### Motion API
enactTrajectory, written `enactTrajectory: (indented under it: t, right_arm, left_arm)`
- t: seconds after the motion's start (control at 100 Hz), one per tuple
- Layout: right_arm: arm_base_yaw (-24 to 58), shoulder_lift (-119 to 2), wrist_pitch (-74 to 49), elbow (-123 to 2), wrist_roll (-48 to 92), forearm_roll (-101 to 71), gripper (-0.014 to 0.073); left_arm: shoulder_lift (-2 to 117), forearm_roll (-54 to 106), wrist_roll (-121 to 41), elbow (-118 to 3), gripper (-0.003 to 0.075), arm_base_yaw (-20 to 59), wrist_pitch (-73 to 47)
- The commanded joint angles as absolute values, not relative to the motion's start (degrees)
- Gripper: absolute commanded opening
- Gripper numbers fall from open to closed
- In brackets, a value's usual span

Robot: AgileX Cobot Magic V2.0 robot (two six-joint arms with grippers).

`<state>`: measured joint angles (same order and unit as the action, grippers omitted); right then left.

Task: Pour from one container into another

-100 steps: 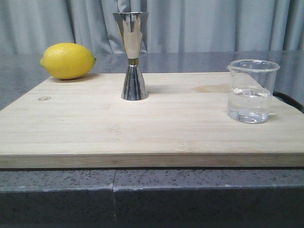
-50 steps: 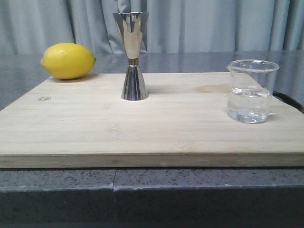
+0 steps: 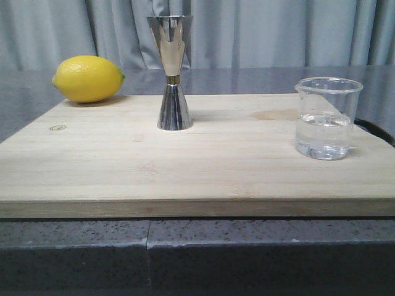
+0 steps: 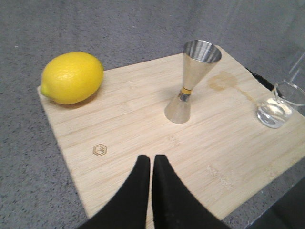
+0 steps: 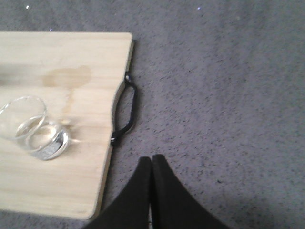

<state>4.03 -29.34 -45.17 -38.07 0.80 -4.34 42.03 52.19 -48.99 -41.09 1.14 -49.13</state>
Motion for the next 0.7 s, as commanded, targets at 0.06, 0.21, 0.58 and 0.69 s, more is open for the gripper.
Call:
enactTrajectory:
  t: [0.06, 0.21, 0.58, 0.69]
  right_arm:
    - [3.6, -30.8, -42.4, -40.1, 10.9, -15.7, -0.0071]
    - [3.6, -30.8, -42.0, -40.1, 16.2, -19.8, -0.0062]
    - [3.6, -31.6, -42.7, -39.9, 16.5, -21.1, 0.0374]
    - [3.6, -33.6, -44.2, -38.8, 18.8, -25.2, 0.0407]
  left_arm:
    - [45.1, 63.4, -62.8, -43.1, -0.0017, 1.6, -53.4]
    - [47.6, 67.5, -70.1, -43.1, -0.0008, 1.6, -57.3]
    - [54.5, 74.2, -83.9, -43.1, 0.0550, 1.6, -57.8]
    - [58.2, 76.3, -88.1, -43.1, 0.0594, 1.6, -57.6]
